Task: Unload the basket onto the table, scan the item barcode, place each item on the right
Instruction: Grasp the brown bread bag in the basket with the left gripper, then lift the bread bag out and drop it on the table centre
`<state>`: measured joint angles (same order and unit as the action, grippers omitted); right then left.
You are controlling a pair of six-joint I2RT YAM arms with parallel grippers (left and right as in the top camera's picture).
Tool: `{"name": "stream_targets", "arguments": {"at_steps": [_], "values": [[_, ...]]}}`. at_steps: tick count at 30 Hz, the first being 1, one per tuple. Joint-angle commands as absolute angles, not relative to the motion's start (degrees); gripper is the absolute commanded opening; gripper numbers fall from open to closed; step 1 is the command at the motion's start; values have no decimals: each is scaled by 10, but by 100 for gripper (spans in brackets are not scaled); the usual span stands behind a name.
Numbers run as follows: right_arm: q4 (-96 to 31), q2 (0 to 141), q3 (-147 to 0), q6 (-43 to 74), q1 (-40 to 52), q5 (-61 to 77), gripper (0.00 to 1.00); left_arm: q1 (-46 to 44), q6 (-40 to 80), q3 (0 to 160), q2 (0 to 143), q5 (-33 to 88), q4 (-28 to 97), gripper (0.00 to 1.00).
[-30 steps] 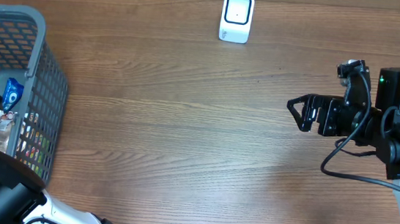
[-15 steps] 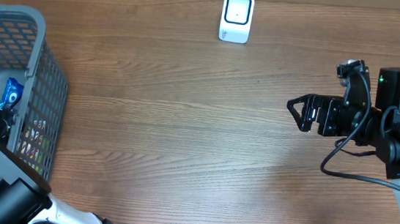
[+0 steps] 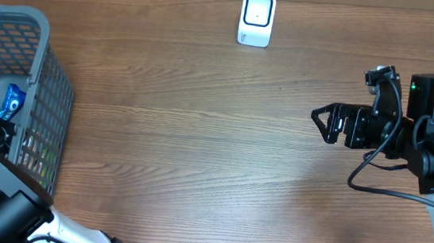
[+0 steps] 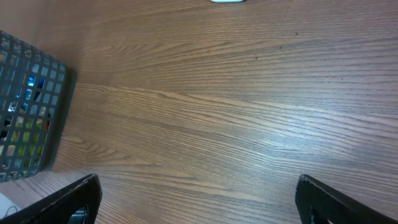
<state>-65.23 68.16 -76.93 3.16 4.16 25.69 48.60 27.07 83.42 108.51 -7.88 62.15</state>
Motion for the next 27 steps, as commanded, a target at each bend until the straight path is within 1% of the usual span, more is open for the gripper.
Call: {"name": "stream_targets", "arguments": {"at_steps": [1,11,16,19,27], "values": [[-653,682,-773,28,44,263,100,477,274,938,1092,-48,679,4],[-657,682,-773,28,44,263,100,456,241,1245,1089,-35,873,4],[-657,682,-773,28,44,263,100,416,134,1350,1085,73,917,4],[-657,682,-773,28,44,263,100,368,91,1388,1074,107,934,4],[-657,682,-773,28,44,262,100,180,55,1400,1029,93,948,4]]}}
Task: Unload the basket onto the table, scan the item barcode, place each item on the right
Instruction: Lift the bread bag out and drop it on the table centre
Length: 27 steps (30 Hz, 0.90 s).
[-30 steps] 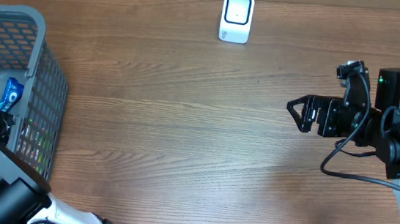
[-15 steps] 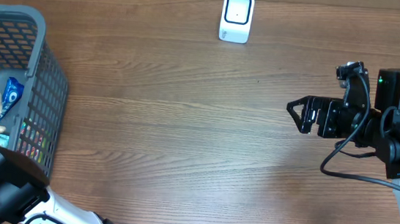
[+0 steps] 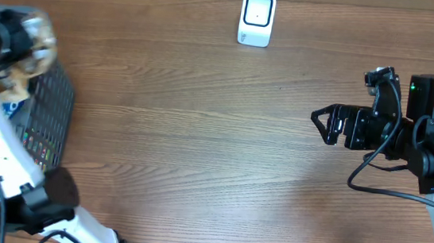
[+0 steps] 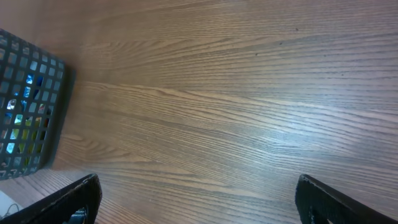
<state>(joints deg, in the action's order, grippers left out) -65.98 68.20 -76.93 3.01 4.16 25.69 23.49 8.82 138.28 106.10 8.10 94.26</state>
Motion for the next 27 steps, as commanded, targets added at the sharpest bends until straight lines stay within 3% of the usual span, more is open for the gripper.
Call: {"name": "stream_targets", "arguments": {"at_steps": [1,8,13,21,27], "values": [[-657,682,-773,28,44,263,100,154,56,1400,1029,85,952,4],[-657,682,-773,28,44,263,100,-10,148,1345,1038,25,968,4],[-657,682,-773,28,44,262,100,-93,246,1224,1038,-19,955,4],[-650,686,-773,30,44,263,100,-197,301,924,1038,-19,740,4],[-651,688,-773,29,44,262,100,-209,316,801,1038,-19,623,5]]}}
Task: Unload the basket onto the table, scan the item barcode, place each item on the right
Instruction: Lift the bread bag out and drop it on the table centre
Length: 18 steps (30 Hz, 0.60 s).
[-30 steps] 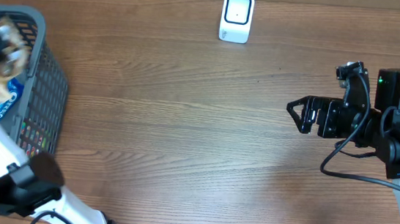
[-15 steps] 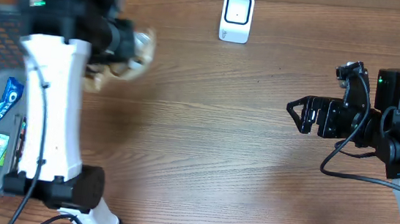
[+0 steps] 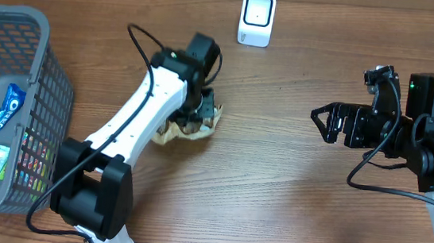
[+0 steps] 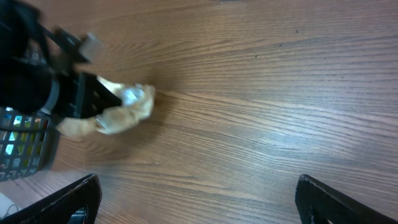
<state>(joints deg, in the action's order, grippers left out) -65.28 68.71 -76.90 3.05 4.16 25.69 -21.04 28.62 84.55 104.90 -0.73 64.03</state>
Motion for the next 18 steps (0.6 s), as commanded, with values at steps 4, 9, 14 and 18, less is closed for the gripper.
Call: {"name": "stream_targets", "arguments": {"at_steps": [4,9,14,18], "values": [[-650,690,-773,29,44,262,100,-206,317,779,1038,-21,616,42],[-648,690,-773,29,44,262,100,-206,302,794,1037,-19,620,97],[-648,690,-773,29,44,262,100,-199,258,914,1032,-28,677,93],[-648,690,-773,29,44,262,100,-167,257,1085,1028,-41,769,95]]}}
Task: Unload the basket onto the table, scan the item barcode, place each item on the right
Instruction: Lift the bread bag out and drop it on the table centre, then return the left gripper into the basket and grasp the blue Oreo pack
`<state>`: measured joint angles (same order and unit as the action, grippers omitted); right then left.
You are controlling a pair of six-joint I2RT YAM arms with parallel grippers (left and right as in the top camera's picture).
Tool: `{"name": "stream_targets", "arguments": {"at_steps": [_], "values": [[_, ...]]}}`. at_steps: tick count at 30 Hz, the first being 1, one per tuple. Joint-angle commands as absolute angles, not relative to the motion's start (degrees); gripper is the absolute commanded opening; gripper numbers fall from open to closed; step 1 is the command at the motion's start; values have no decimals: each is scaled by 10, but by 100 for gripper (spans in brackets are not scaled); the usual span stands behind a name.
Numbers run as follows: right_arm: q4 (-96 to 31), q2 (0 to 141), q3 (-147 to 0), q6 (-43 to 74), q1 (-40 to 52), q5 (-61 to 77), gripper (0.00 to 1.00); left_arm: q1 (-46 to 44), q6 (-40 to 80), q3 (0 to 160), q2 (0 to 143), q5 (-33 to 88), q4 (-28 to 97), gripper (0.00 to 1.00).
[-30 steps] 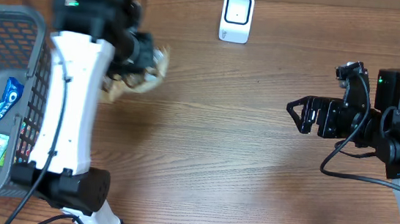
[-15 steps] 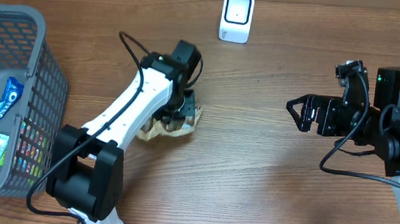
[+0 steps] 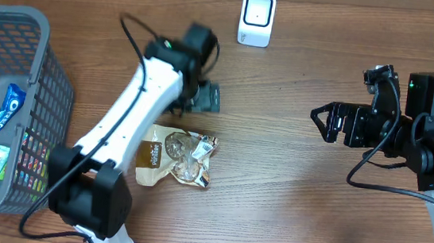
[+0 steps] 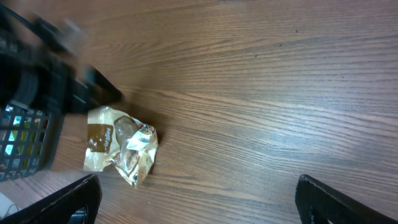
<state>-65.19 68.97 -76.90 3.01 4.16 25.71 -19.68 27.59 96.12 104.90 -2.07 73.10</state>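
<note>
A crumpled tan and clear snack bag (image 3: pixel 175 157) lies flat on the wooden table, left of the middle; the right wrist view shows it as well (image 4: pixel 121 144). My left gripper (image 3: pixel 206 97) hovers just beyond the bag, open and empty, and is only a dark blur in the right wrist view. The white barcode scanner (image 3: pixel 256 18) stands at the far edge. My right gripper (image 3: pixel 321 122) hangs open over the right side of the table, well away from the bag, with its fingertips (image 4: pixel 78 198) at the frame's bottom corners.
A grey mesh basket (image 3: pixel 43 65) stands at the left edge, holding a blue cookie packet and a green packet. The left arm (image 3: pixel 125 121) stretches across the table past the bag.
The left gripper has let go of the snack bag. The bag now lies on the table nearer the front, and the gripper sits a little farther back. The right arm has not moved.
The left arm was first down in the basket at the left edge. Then it was raised over the basket with a bag. Then it held the bag on the table's middle left, and now the bag lies free there.
</note>
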Motion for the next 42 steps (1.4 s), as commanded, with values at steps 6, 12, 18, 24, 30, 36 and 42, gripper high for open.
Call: {"name": "stream_targets", "arguments": {"at_steps": [6,12,18,24,30,36,42], "values": [[-648,690,-773,29,44,262,100,-64,257,1292,1027,-53,909,96],[-649,690,-773,29,44,262,100,93,253,1344,1005,-56,968,96],[-646,694,-773,29,44,262,100,257,249,1339,1000,-27,966,97],[-647,710,-773,29,44,263,100,370,276,1293,1015,-38,923,96],[-647,729,-773,29,44,263,100,440,348,1181,1019,-40,828,85],[-640,746,-773,29,44,263,100,453,433,1039,1019,-86,678,82],[-644,760,-773,29,44,263,100,448,478,922,1019,-105,517,81]]}}
